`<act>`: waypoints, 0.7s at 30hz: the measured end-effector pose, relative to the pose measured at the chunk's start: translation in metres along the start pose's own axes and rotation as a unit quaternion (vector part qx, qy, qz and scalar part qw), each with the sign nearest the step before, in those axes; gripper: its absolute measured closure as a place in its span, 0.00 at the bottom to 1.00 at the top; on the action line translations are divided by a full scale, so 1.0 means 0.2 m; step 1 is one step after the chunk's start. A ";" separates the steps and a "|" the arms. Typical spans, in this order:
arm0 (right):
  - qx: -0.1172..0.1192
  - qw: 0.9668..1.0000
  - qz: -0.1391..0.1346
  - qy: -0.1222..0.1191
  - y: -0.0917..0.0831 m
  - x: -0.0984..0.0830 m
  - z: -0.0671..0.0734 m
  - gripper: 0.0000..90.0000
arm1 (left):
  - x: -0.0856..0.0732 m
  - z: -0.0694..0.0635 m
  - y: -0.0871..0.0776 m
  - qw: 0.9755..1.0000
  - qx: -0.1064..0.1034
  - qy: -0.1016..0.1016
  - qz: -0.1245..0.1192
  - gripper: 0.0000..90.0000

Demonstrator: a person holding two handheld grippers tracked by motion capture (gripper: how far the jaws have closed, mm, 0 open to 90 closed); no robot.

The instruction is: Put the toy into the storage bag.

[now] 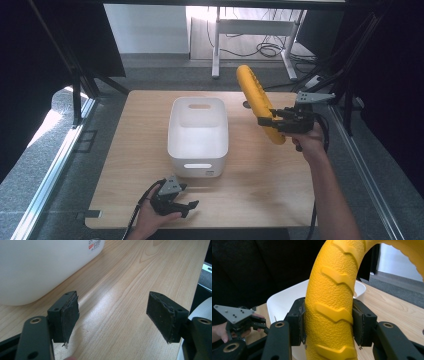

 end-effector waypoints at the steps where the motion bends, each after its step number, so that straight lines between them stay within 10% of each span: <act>1: 0.001 1.000 -0.003 -0.001 0.00 0.01 0.01 0.58 | 0.00 0.00 0.00 1.000 0.000 0.000 0.000 0.29; 21: 0.016 0.999 -0.035 -0.035 0.08 0.12 0.16 0.58 | -0.01 0.00 0.00 1.000 0.000 0.001 0.003 0.29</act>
Point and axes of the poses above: each handheld gripper's, and its own axes: y roughly forward along the jaws, x roughly out of its top, z roughly to its left, the point moved 8 cm from there along y, roughly forward along the jaws, and after that the axes turned 11 degrees about -z, right-handed, at the moved point
